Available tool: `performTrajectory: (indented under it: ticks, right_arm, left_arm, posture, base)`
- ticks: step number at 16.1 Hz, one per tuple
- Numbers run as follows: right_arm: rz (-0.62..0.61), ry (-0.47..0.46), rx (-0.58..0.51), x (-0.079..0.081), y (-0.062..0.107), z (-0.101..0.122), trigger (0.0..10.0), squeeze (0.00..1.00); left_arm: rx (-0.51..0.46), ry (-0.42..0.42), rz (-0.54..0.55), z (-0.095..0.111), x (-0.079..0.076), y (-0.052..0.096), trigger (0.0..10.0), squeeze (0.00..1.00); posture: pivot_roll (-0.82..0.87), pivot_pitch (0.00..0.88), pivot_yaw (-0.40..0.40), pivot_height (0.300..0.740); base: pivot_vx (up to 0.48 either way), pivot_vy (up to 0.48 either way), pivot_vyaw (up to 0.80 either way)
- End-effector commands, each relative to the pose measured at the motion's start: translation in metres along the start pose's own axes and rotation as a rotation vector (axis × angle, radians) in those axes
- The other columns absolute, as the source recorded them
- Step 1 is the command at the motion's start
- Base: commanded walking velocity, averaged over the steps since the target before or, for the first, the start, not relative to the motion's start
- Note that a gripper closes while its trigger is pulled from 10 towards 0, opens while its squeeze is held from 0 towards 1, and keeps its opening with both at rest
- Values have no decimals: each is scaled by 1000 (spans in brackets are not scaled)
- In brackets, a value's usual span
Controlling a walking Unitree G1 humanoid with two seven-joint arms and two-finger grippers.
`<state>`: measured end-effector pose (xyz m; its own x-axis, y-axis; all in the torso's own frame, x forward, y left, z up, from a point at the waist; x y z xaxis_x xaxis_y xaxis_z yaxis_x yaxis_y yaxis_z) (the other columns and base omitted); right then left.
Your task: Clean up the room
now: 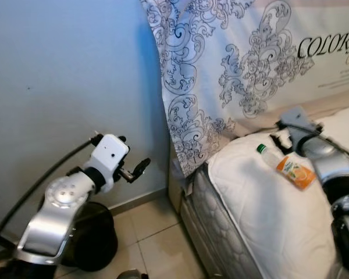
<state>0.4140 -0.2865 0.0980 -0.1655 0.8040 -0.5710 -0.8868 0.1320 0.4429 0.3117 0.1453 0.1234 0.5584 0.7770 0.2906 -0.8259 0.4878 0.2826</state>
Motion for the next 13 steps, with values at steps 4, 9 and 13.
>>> performTrajectory:
  ticks: [4, 9, 13]
  right_arm:
    - [41, -7, 73, -2, 1, -23, 10000, 0]
    - [36, 39, 129, -5, 3, -41, 10000, 0]
    - [-2, 19, 156, -9, 7, -58, 10000, 0]
  left_arm:
    - [-17, -18, -101, 14, -14, 2, 10000, 0]
    - [16, -20, -158, 13, -22, 13, 10000, 0]
    - [49, -22, -203, 9, -33, 27, 10000, 0]
  posture:
    - [97, 95, -4, 740]
    - [103, 178, 18, 740]
    - [145, 198, 43, 740]
  base:
    - [0, 0, 0]
    - [0, 0, 0]
    - [0, 0, 0]
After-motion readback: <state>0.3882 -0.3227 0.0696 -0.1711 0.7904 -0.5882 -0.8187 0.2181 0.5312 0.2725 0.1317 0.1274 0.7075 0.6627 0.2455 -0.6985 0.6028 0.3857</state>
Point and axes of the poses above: a point about 5 cm out from each wrist's last joint towards the gripper, its own y axis pointing back from the gripper into the wrist, its own z axis along the axis of the wrist's last joint, x = y × z, the point moved 6 cm from there along -y, pointing out of the wrist towards the gripper, and after that the axes turned 2 degrees about y, right-handed, at the moved point
